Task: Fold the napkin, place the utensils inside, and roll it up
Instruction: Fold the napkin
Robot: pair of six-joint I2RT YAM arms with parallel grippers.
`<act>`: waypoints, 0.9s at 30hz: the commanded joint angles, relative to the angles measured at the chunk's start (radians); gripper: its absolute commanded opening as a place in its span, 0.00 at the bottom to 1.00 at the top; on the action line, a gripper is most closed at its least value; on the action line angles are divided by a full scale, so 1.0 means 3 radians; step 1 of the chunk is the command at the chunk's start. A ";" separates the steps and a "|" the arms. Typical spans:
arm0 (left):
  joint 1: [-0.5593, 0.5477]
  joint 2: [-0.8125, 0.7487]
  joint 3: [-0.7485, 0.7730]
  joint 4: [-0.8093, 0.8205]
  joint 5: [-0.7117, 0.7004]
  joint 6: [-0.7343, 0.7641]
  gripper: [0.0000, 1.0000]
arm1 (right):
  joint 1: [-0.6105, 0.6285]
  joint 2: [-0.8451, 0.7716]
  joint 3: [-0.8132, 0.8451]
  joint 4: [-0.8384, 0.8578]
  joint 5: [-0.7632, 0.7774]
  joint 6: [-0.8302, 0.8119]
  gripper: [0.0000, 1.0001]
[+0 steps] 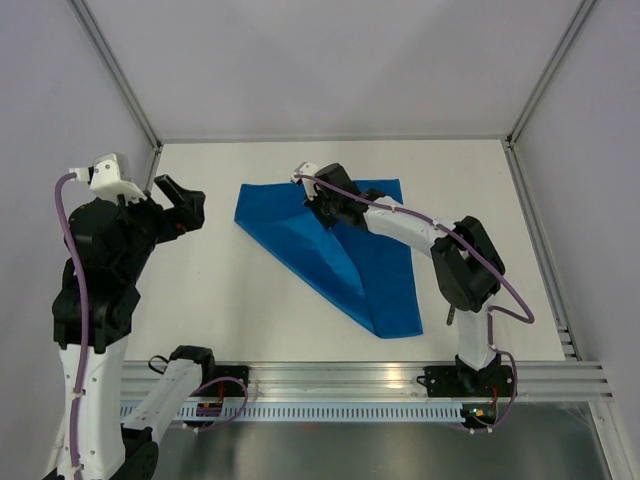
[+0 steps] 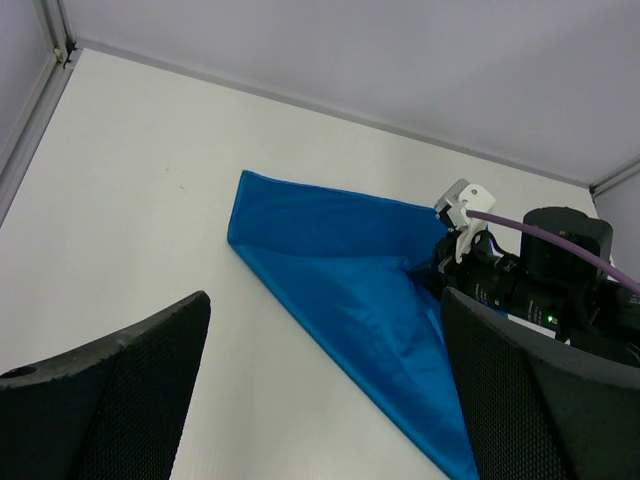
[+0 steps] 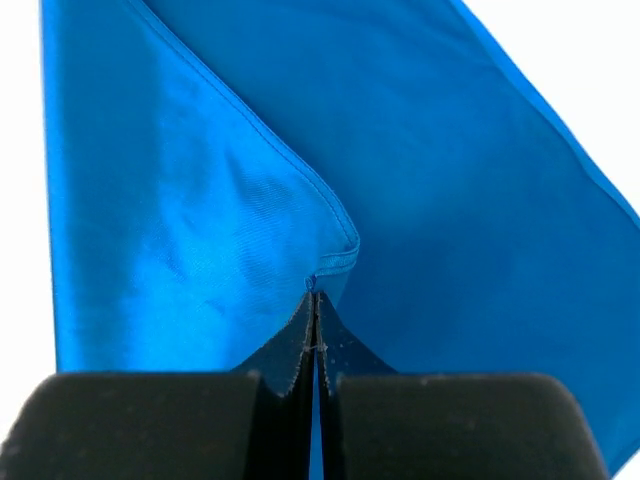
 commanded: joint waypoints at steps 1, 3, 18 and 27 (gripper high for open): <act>0.0008 0.0015 -0.0021 0.0144 0.0123 0.0080 1.00 | -0.0090 -0.0004 -0.0036 0.0126 0.0099 -0.0057 0.01; 0.0008 0.0020 -0.0021 0.0150 0.0134 0.0080 1.00 | -0.0161 0.0001 -0.0046 0.0141 0.0104 -0.0057 0.00; 0.0008 0.0050 -0.0087 0.0206 0.0175 0.0065 1.00 | -0.0612 0.0073 -0.0052 0.0295 0.0145 -0.0022 0.00; 0.0008 0.0081 -0.0123 0.0247 0.0190 0.0049 1.00 | -0.0837 0.0114 -0.0021 0.0331 0.0114 0.0024 0.00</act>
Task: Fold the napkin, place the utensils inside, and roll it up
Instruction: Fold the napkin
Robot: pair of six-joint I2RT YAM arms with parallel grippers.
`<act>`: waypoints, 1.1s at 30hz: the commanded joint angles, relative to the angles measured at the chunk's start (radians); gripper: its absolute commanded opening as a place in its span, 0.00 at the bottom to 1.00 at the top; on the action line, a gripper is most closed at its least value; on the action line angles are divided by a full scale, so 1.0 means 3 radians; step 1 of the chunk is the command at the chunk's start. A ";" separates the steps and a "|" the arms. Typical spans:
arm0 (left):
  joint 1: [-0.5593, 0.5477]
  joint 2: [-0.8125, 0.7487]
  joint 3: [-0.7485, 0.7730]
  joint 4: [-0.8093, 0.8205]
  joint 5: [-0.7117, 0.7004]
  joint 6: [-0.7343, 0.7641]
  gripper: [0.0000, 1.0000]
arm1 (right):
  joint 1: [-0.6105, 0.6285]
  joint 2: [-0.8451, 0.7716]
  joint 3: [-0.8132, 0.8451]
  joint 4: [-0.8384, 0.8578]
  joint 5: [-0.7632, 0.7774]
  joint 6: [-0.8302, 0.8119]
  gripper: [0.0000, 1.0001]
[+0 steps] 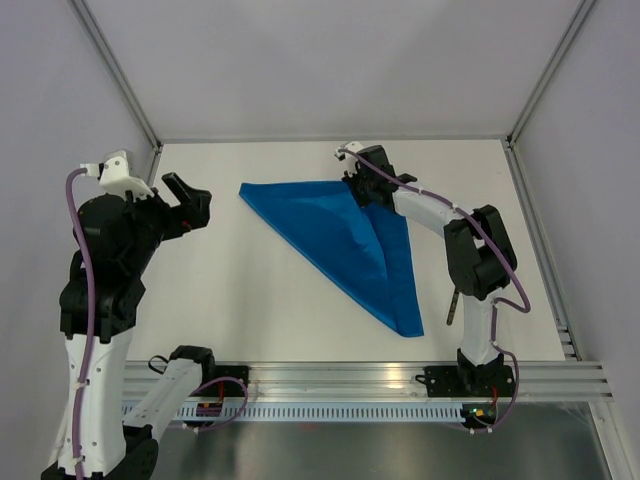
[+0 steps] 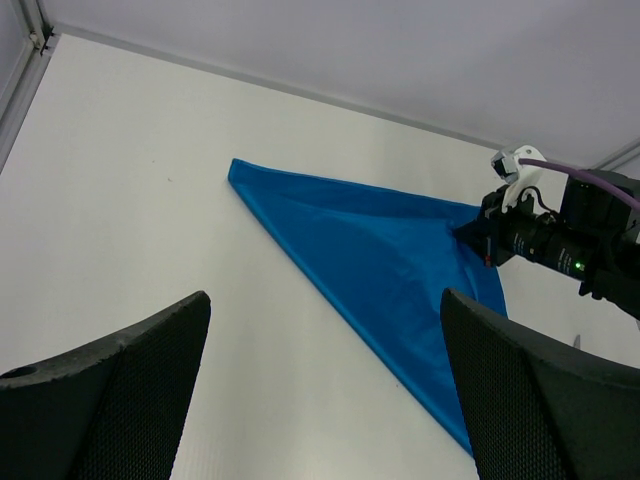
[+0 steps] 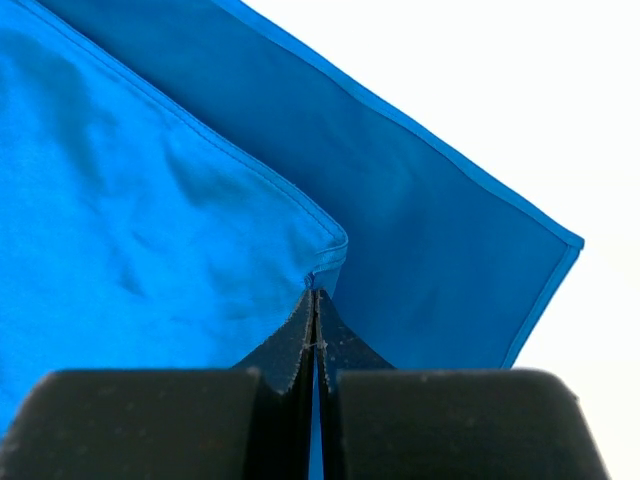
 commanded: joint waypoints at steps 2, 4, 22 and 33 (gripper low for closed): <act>0.0008 0.0023 -0.0024 0.0148 0.0083 0.0050 1.00 | -0.0097 0.0050 0.0055 0.0107 0.0036 0.0054 0.01; 0.0008 0.0028 -0.0029 0.0148 0.0083 0.0050 1.00 | -0.0148 0.0050 0.0055 0.0122 0.0036 0.0064 0.00; 0.0008 0.0053 -0.0080 0.0188 0.0083 0.0035 1.00 | -0.0434 0.0050 0.0091 0.0153 -0.0016 0.0131 0.00; 0.0008 0.0053 -0.0105 0.0188 0.0160 0.0040 1.00 | -0.0496 0.0142 0.0203 0.0153 0.0005 0.0120 0.00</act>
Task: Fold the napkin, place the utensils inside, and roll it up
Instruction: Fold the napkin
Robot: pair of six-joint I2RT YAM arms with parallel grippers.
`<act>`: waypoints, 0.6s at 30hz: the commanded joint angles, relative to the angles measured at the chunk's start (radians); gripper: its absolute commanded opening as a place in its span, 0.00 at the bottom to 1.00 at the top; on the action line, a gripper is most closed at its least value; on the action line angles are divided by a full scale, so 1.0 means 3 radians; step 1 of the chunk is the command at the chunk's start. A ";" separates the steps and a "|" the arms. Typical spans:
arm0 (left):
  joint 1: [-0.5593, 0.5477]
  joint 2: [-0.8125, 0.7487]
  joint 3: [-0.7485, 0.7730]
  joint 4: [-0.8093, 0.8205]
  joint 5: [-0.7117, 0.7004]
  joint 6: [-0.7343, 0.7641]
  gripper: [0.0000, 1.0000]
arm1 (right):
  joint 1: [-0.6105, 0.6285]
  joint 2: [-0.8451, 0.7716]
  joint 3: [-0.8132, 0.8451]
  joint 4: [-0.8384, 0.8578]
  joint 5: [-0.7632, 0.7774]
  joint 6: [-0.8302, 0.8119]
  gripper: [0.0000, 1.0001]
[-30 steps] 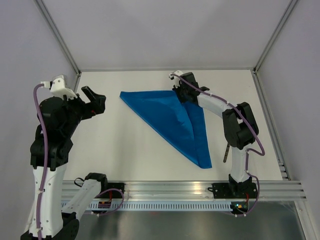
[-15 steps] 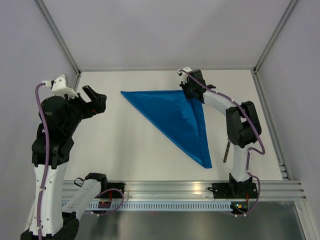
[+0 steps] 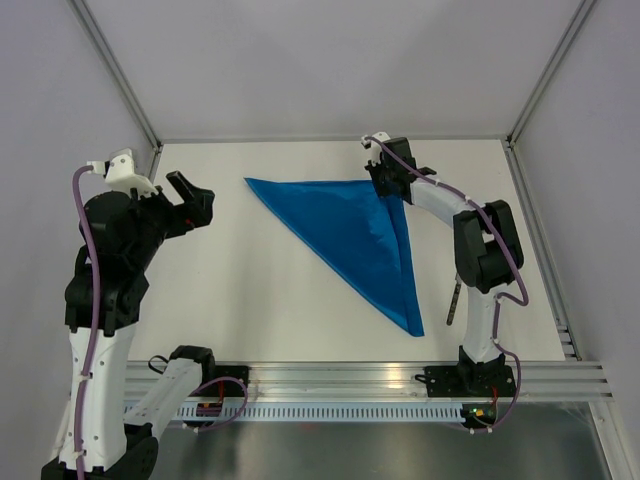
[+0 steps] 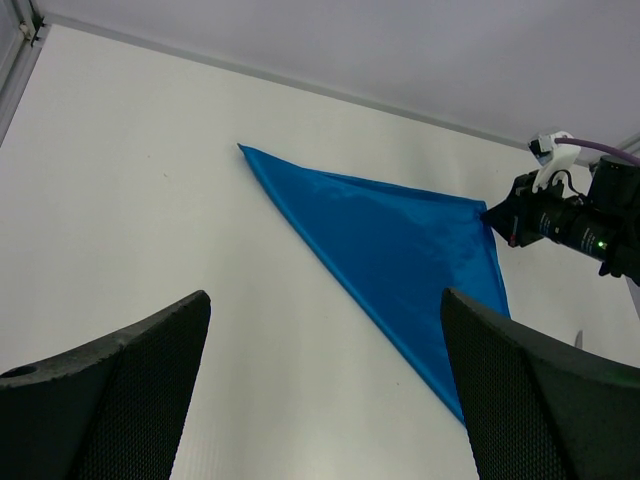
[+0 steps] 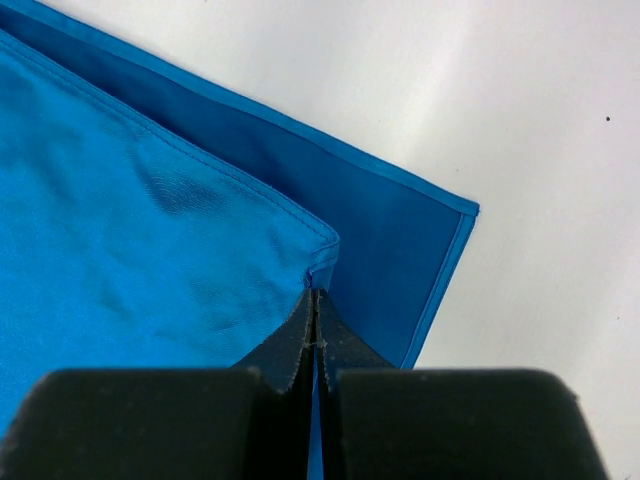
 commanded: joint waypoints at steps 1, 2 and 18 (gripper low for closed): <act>0.0008 0.0016 -0.0023 0.0120 0.0112 0.0040 1.00 | -0.0023 0.0053 0.0179 0.0071 0.0025 0.0036 0.00; 0.0008 0.0016 -0.0023 0.0120 0.0112 0.0040 1.00 | -0.0028 0.0063 0.0190 0.0071 0.0035 0.0036 0.00; 0.0008 0.0027 -0.0069 0.0140 0.0112 0.0045 1.00 | -0.0084 0.0135 0.0318 0.0041 0.0066 0.0026 0.00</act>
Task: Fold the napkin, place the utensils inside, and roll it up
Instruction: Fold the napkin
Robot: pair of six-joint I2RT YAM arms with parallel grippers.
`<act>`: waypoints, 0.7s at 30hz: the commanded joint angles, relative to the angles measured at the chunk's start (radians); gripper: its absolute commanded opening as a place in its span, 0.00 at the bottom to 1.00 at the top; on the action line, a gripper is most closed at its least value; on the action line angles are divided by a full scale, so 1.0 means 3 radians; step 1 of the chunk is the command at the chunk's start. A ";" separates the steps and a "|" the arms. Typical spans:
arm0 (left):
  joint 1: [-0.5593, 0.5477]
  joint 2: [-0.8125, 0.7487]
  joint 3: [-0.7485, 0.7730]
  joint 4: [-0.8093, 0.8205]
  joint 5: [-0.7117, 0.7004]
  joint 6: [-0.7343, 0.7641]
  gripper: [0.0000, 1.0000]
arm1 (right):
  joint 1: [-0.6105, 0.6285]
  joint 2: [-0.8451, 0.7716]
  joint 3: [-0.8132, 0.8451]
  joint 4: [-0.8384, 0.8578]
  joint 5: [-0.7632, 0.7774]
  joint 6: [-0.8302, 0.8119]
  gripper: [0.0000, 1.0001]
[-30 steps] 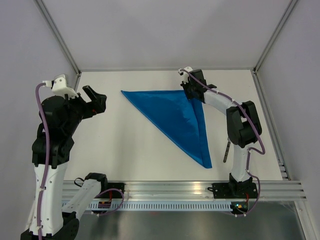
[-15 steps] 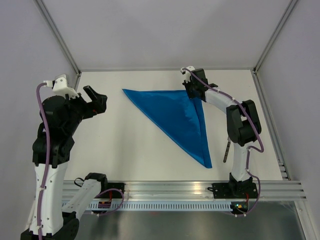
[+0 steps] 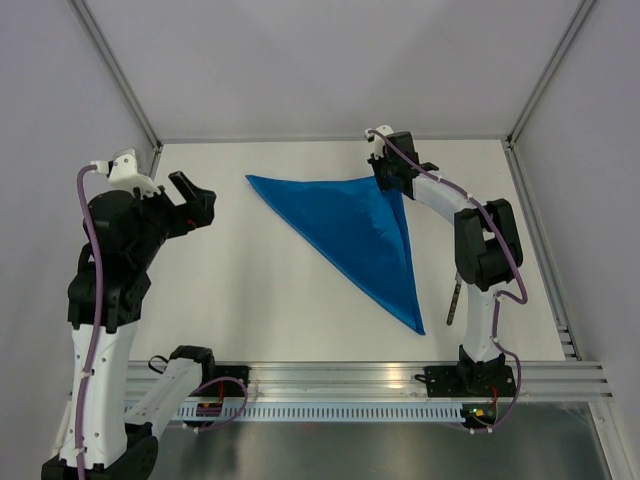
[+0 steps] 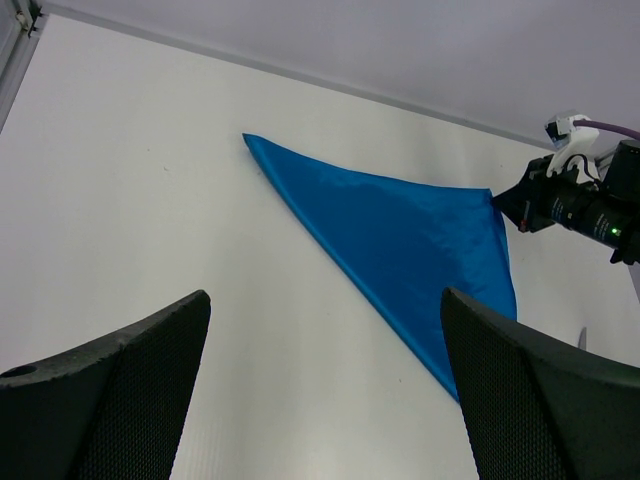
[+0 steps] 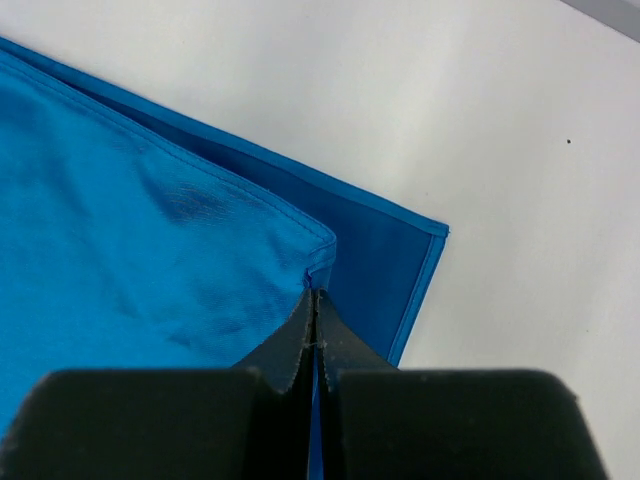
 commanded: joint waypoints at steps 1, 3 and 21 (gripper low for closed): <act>0.0008 0.0011 -0.0023 0.0125 0.0104 0.0045 1.00 | -0.0029 0.0063 0.0133 0.0046 0.0056 0.0027 0.01; 0.0008 0.0011 -0.0033 0.0130 0.0104 0.0045 1.00 | -0.0035 0.0068 0.0133 0.0041 0.0061 0.0027 0.00; 0.0008 0.0027 -0.0095 0.0171 0.0114 0.0045 1.00 | -0.0121 0.0119 0.0184 0.0031 0.0076 0.0017 0.01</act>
